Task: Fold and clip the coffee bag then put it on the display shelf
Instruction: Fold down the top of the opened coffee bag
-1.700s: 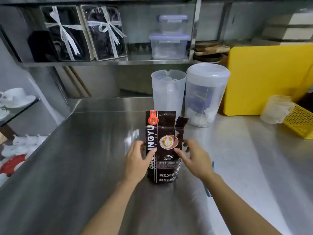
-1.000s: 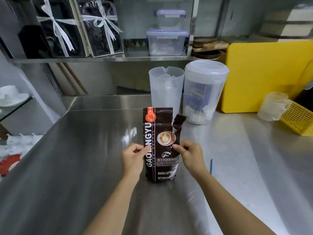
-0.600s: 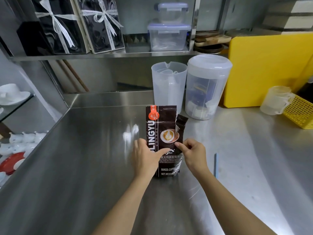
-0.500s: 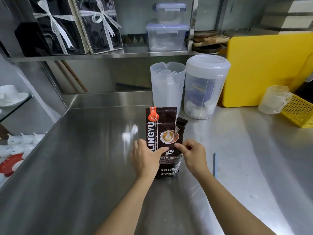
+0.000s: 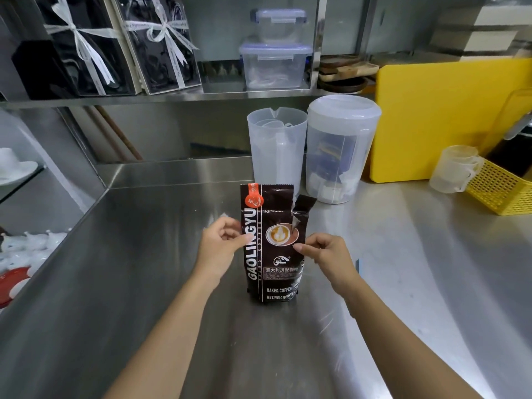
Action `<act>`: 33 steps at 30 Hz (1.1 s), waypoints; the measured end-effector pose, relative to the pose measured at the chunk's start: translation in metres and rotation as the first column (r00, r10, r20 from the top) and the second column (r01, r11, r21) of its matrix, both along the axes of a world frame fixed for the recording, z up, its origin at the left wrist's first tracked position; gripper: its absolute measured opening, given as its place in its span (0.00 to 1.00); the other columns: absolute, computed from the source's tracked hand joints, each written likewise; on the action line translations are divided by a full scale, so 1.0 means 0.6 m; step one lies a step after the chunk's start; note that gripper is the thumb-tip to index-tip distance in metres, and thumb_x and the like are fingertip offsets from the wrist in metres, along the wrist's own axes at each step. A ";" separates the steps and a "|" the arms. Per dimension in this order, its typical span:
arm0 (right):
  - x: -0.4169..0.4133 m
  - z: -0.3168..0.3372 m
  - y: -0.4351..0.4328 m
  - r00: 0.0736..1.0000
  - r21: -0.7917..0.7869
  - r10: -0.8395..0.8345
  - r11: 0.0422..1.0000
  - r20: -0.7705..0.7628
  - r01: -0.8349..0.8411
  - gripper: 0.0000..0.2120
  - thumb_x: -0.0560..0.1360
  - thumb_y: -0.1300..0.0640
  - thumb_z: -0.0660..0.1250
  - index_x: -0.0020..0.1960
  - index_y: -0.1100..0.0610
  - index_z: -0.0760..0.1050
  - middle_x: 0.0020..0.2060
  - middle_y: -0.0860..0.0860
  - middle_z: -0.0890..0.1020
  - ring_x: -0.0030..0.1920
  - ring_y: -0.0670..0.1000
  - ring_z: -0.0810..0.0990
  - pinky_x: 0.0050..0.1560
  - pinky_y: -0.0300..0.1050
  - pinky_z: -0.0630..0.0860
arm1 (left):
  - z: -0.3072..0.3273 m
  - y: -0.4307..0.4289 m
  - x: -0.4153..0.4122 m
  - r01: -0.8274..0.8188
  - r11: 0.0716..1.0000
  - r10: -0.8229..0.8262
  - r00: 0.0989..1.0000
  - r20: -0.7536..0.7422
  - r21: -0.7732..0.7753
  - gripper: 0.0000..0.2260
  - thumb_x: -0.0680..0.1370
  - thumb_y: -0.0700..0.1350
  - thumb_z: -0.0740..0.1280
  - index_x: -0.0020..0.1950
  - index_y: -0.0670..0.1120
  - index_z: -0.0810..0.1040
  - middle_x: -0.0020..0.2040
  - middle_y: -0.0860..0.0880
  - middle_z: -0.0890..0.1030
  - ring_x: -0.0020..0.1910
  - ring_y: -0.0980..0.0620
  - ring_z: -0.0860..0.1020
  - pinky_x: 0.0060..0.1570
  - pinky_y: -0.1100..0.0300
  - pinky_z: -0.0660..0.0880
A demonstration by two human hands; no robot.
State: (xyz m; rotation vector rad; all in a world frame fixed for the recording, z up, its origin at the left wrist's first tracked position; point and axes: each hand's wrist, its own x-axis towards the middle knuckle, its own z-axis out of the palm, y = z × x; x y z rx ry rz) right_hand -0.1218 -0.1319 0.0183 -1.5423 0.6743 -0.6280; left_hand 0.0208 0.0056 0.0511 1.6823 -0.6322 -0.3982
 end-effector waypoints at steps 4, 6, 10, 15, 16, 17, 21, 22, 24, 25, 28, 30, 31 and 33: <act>-0.002 0.001 -0.008 1.000 -0.001 0.003 1.000 -0.020 -0.003 0.10 0.69 0.61 0.71 0.33 0.66 0.76 0.29 0.56 0.71 0.29 0.47 0.65 0.26 0.31 0.63 | 0.006 -0.005 0.010 -0.034 0.998 0.037 0.998 0.057 -0.054 0.09 0.69 0.33 0.71 0.35 0.46 0.76 0.33 0.49 0.77 0.31 0.60 0.74 0.32 0.76 0.71; -0.001 0.003 -0.007 0.999 -0.042 0.027 0.999 -0.026 -0.028 0.11 0.69 0.61 0.71 0.30 0.63 0.75 0.29 0.56 0.71 0.30 0.49 0.66 0.28 0.33 0.64 | 0.001 -0.012 0.013 -0.081 0.996 0.084 0.990 0.115 -0.032 0.10 0.69 0.34 0.71 0.34 0.47 0.76 0.33 0.50 0.77 0.34 0.56 0.74 0.34 0.73 0.71; -0.010 0.010 0.001 0.974 -0.060 0.219 0.973 -0.062 -0.223 0.14 0.69 0.63 0.70 0.26 0.57 0.74 0.22 0.48 0.73 0.25 0.42 0.69 0.30 0.30 0.66 | -0.007 -0.031 0.021 -0.147 0.989 0.146 0.982 0.121 0.000 0.11 0.70 0.36 0.71 0.34 0.50 0.75 0.34 0.52 0.77 0.35 0.52 0.75 0.41 0.59 0.74; -0.024 0.006 -0.013 0.968 -0.032 0.250 0.967 -0.034 -0.252 0.11 0.68 0.69 0.69 0.31 0.56 0.76 0.22 0.44 0.75 0.26 0.43 0.70 0.32 0.37 0.66 | -0.006 -0.041 0.028 -0.051 0.999 0.050 0.998 0.025 0.009 0.10 0.71 0.33 0.68 0.38 0.48 0.75 0.37 0.51 0.78 0.37 0.54 0.76 0.40 0.64 0.73; -0.023 0.002 -0.013 0.987 -0.083 0.158 0.984 -0.031 -0.160 0.11 0.67 0.69 0.71 0.32 0.57 0.73 0.24 0.45 0.72 0.27 0.43 0.67 0.31 0.36 0.64 | -0.004 -0.041 0.028 -0.030 1.000 0.030 1.000 0.002 0.003 0.10 0.71 0.32 0.68 0.38 0.47 0.75 0.37 0.50 0.77 0.37 0.54 0.76 0.39 0.65 0.74; -0.021 -0.003 -0.013 0.998 -0.145 0.057 0.988 -0.028 -0.060 0.12 0.65 0.68 0.73 0.34 0.58 0.70 0.26 0.47 0.69 0.28 0.44 0.65 0.31 0.34 0.63 | -0.004 -0.041 0.029 -0.007 1.000 0.007 1.000 -0.016 -0.001 0.10 0.72 0.32 0.67 0.38 0.46 0.74 0.37 0.49 0.77 0.36 0.54 0.76 0.36 0.68 0.74; -0.018 -0.014 -0.012 0.997 -0.361 -0.002 0.932 -0.071 -0.024 0.09 0.66 0.62 0.74 0.46 0.61 0.79 0.31 0.49 0.69 0.31 0.43 0.68 0.35 0.28 0.67 | -0.006 -0.043 0.031 -0.027 0.999 0.027 1.000 0.010 0.035 0.09 0.72 0.35 0.68 0.38 0.48 0.74 0.36 0.51 0.77 0.38 0.53 0.76 0.39 0.64 0.74; -0.017 -0.016 -0.012 0.994 -0.419 0.010 0.906 -0.108 -0.055 0.08 0.67 0.60 0.73 0.45 0.61 0.80 0.32 0.48 0.72 0.32 0.44 0.70 0.35 0.28 0.67 | -0.009 -0.041 0.028 -0.091 0.993 0.083 0.992 0.098 0.079 0.07 0.72 0.39 0.69 0.39 0.49 0.74 0.37 0.53 0.77 0.39 0.51 0.76 0.41 0.59 0.74; -0.013 -0.018 -0.010 0.990 -0.524 -0.014 0.849 -0.139 -0.062 0.05 0.69 0.60 0.71 0.41 0.62 0.81 0.32 0.46 0.73 0.34 0.50 0.73 0.37 0.32 0.68 | -0.019 -0.029 0.003 -0.274 0.948 0.202 0.912 0.358 0.163 0.05 0.73 0.46 0.68 0.41 0.48 0.73 0.37 0.53 0.77 0.40 0.49 0.76 0.40 0.56 0.73; -0.011 -0.018 -0.009 0.989 -0.584 -0.039 0.810 -0.145 -0.054 0.05 0.69 0.61 0.71 0.39 0.63 0.81 0.31 0.47 0.73 0.33 0.52 0.73 0.37 0.39 0.70 | -0.026 -0.019 -0.019 -0.338 0.928 0.225 0.843 0.488 0.156 0.06 0.73 0.48 0.68 0.42 0.47 0.73 0.36 0.53 0.77 0.38 0.48 0.76 0.38 0.57 0.71; -0.005 -0.022 -0.004 0.989 -0.685 -0.037 0.725 -0.141 -0.070 0.05 0.70 0.61 0.70 0.39 0.63 0.80 0.30 0.46 0.71 0.30 0.45 0.70 0.34 0.41 0.68 | -0.058 0.004 -0.098 -0.315 0.928 0.047 0.632 0.773 0.201 0.16 0.70 0.58 0.64 0.37 0.46 0.73 0.29 0.51 0.77 0.28 0.47 0.76 0.32 0.60 0.67; -0.006 -0.028 -0.005 0.989 -0.710 -0.015 0.697 -0.150 -0.097 0.05 0.70 0.60 0.70 0.41 0.63 0.79 0.32 0.46 0.71 0.31 0.39 0.68 0.34 0.35 0.66 | -0.081 0.005 -0.128 -0.360 0.876 -0.080 0.550 0.832 0.322 0.21 0.66 0.65 0.60 0.33 0.46 0.72 0.25 0.50 0.77 0.24 0.48 0.77 0.25 0.61 0.69; -0.008 -0.032 -0.007 0.985 -0.729 -0.009 0.674 -0.170 -0.120 0.07 0.70 0.58 0.70 0.42 0.63 0.78 0.33 0.46 0.72 0.31 0.39 0.67 0.34 0.34 0.65 | -0.087 0.003 -0.135 -0.393 0.844 -0.112 0.537 0.836 0.365 0.22 0.66 0.66 0.59 0.32 0.46 0.71 0.24 0.49 0.76 0.23 0.49 0.77 0.22 0.61 0.69; -0.010 -0.039 -0.013 0.979 -0.764 0.003 0.624 -0.205 -0.162 0.09 0.72 0.55 0.68 0.42 0.63 0.77 0.33 0.48 0.72 0.31 0.44 0.67 0.32 0.37 0.65 | -0.090 -0.007 -0.136 -0.457 0.801 -0.131 0.496 0.858 0.386 0.22 0.66 0.65 0.57 0.31 0.46 0.71 0.22 0.48 0.76 0.21 0.49 0.76 0.19 0.61 0.68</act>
